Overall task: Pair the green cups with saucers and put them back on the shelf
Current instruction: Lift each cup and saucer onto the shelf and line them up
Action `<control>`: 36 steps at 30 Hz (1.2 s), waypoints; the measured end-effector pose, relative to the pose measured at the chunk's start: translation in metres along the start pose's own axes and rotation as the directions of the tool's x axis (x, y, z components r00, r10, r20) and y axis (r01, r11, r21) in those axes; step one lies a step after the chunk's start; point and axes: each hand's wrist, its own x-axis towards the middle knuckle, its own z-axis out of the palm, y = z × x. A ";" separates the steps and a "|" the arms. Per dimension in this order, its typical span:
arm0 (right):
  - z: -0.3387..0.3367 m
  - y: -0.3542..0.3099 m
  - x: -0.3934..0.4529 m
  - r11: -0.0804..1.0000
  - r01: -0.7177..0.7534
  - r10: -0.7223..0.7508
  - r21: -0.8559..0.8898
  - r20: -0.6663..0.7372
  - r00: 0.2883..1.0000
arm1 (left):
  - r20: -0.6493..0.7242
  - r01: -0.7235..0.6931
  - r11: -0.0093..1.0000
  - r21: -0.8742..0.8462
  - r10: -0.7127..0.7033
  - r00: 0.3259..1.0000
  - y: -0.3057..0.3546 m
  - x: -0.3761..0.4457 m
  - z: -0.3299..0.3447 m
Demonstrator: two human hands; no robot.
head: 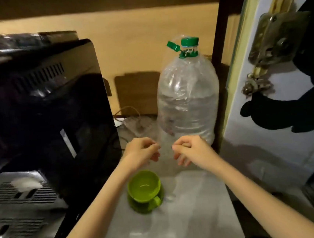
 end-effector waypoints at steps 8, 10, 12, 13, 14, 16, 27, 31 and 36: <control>0.066 0.093 -0.004 0.944 -0.311 0.304 0.111 0.075 0.950 | 0.066 0.428 0.897 -0.113 -0.423 0.904 -0.118 -0.056 0.028; 0.075 0.107 -0.001 0.921 -0.369 0.363 0.121 0.070 0.929 | 0.072 0.497 0.854 -0.155 -0.492 0.868 -0.136 -0.062 0.031; 0.083 0.118 0.005 0.902 -0.415 0.409 0.119 0.070 0.910 | 0.072 0.542 0.811 -0.218 -0.541 0.838 -0.152 -0.062 0.036; 0.087 0.123 0.007 0.893 -0.435 0.430 0.117 0.068 0.900 | 0.070 0.561 0.787 -0.257 -0.564 0.823 -0.159 -0.061 0.038; 0.090 0.128 0.009 0.881 -0.455 0.450 0.126 0.067 0.890 | 0.064 0.584 0.757 -0.293 -0.594 0.802 -0.165 -0.059 0.041; 0.097 0.134 0.012 0.853 -0.494 0.489 0.166 0.077 0.869 | 0.032 0.619 0.703 -0.349 -0.652 0.758 -0.174 -0.055 0.045; 0.112 0.149 0.036 0.753 -0.580 0.563 0.312 0.151 0.813 | 0.044 0.612 0.631 -0.477 -0.678 0.733 -0.196 -0.028 0.049; 0.117 0.151 0.042 0.764 -0.600 0.579 0.239 0.157 0.800 | 0.027 0.611 0.661 -0.436 -0.668 0.743 -0.199 -0.023 0.050; 0.117 0.151 0.043 0.785 -0.583 0.571 0.207 0.122 0.812 | 0.086 0.607 0.670 -0.428 -0.638 0.765 -0.203 -0.021 0.048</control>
